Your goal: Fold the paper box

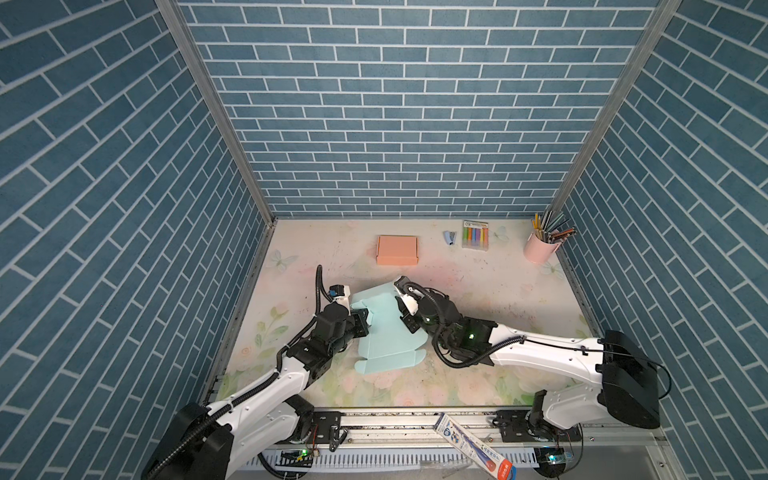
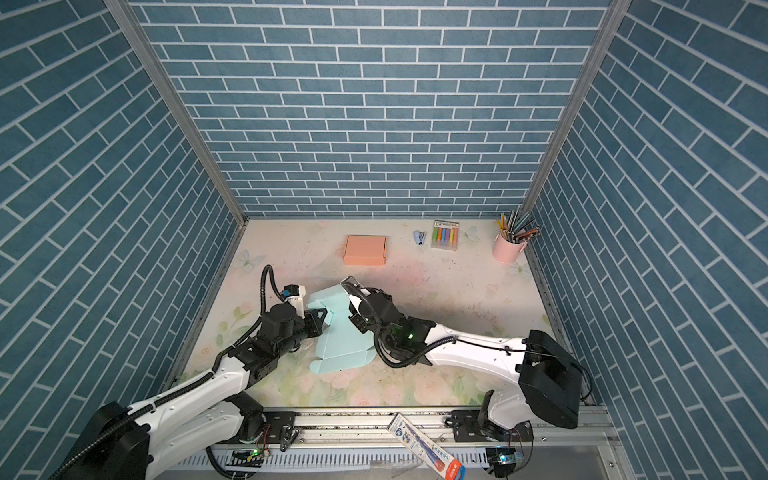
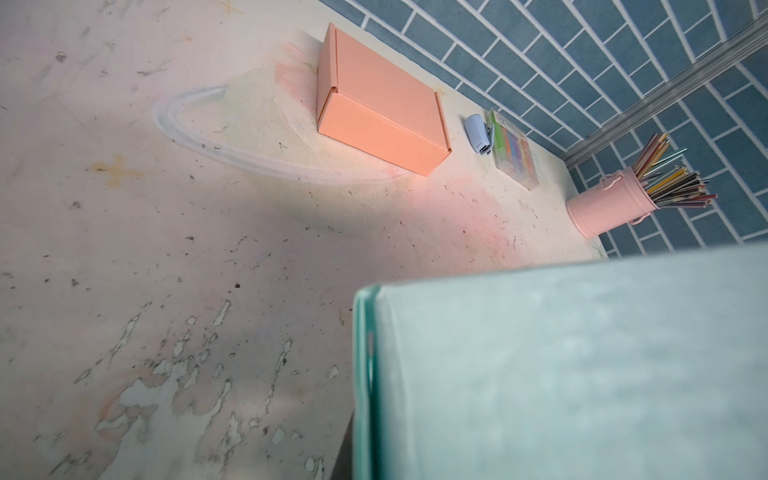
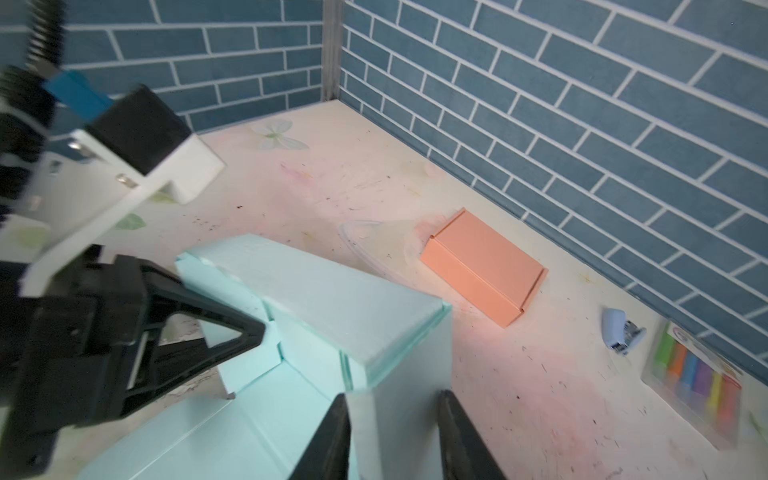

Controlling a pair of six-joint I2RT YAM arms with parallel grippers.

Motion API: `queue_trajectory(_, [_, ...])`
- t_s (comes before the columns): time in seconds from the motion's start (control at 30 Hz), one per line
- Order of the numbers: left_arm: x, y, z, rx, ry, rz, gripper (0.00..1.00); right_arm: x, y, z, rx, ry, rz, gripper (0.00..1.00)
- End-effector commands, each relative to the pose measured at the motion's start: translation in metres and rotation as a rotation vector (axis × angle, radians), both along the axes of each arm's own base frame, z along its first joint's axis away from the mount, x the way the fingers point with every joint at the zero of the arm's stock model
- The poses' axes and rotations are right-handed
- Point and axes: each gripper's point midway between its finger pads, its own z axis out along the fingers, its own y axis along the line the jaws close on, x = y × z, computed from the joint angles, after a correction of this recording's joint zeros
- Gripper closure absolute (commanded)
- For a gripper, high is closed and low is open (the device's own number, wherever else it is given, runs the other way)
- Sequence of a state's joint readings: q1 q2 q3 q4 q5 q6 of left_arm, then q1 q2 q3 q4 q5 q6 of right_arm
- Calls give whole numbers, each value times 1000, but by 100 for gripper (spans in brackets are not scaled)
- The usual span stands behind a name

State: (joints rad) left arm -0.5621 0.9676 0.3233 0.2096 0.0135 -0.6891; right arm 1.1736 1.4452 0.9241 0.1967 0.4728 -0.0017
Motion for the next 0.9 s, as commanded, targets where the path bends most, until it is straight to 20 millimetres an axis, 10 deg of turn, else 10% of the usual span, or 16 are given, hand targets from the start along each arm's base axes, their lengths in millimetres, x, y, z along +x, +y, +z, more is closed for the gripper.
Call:
queue_trajectory(0.0, [-1,-10,18,-30,-31,-6,100,13,-17,-8,-139,-56,-149,70])
queue_trajectory(0.87, [-7,-51,37,-62,-48,-55,100,38,-32,-6,-416,-262,-423,100])
